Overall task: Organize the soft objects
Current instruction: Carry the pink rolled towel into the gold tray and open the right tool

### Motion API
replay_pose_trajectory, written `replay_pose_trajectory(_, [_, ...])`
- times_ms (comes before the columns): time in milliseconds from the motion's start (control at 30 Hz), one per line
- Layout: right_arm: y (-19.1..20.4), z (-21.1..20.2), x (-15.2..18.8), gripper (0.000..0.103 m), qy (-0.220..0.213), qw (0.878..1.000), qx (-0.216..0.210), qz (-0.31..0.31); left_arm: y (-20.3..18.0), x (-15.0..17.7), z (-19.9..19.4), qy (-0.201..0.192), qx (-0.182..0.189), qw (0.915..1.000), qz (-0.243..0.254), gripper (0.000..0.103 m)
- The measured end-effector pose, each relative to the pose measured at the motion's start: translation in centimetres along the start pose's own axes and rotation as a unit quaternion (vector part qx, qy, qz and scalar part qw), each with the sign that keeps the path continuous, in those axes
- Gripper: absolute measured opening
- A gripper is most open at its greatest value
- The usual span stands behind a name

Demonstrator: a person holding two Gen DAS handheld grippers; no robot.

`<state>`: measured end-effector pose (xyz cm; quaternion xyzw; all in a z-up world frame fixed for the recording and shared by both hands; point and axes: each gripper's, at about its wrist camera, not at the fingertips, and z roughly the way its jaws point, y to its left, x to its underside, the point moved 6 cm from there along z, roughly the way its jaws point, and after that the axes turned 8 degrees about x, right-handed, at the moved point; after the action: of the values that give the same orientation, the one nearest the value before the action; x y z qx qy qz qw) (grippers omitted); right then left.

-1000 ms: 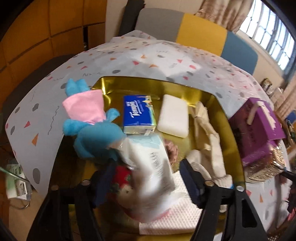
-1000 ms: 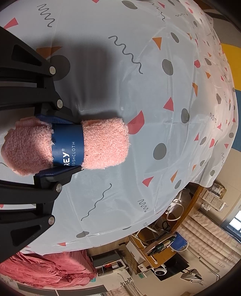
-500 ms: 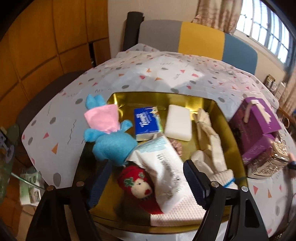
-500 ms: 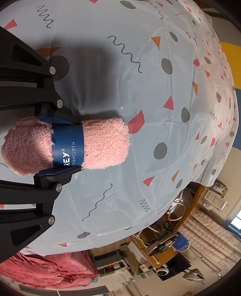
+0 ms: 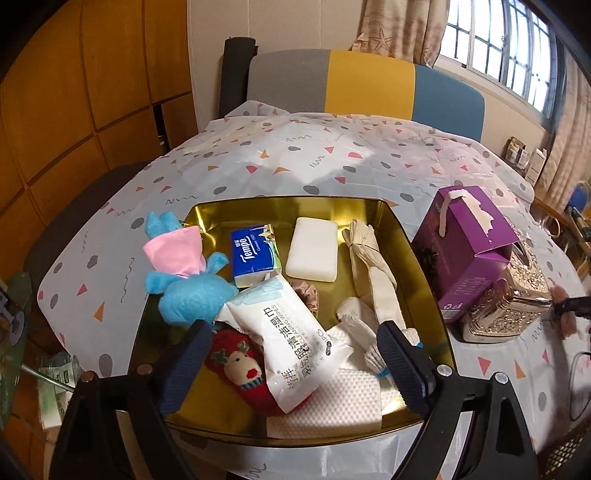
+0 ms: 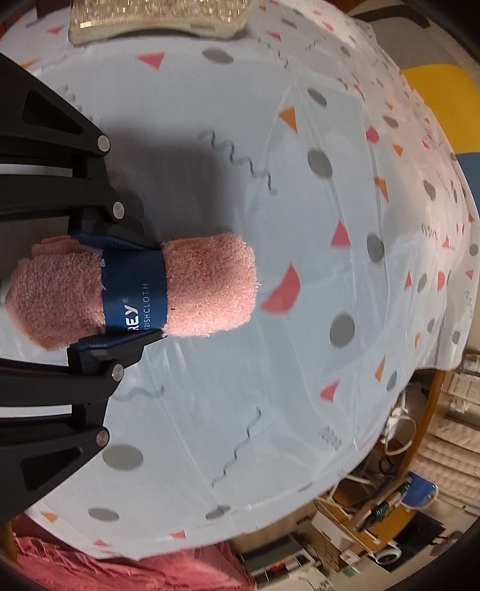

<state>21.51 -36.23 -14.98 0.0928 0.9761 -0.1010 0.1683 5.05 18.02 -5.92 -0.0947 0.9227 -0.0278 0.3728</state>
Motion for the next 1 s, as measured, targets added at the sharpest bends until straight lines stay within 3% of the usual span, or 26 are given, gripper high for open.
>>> replay_pose_trajectory(233, [1.6,-2.5,-1.6,0.036,-0.031,0.999,-0.031,0.018,0.0,0.2,-0.4,-0.003,0.007,1.0000,-0.001,0.095])
replay_pose_trajectory(567, [7.9,-11.3,-6.7,0.036,-0.129,0.987,-0.092,-0.021,0.1,0.7,-0.1,0.003,0.010,0.9999,-0.006,0.098])
replay_pose_trajectory(767, [12.4,-17.1,-7.6,0.036,-0.176,0.974,-0.136,-0.043,0.5,1.0,0.0,0.006,0.011,0.9998,-0.013,0.098])
replay_pose_trajectory(1000, [20.5,-25.2,-6.2,0.036,-0.230,0.943,-0.213,-0.109,1.8,1.0,-0.1,0.001,0.003,0.9996,-0.029,0.100])
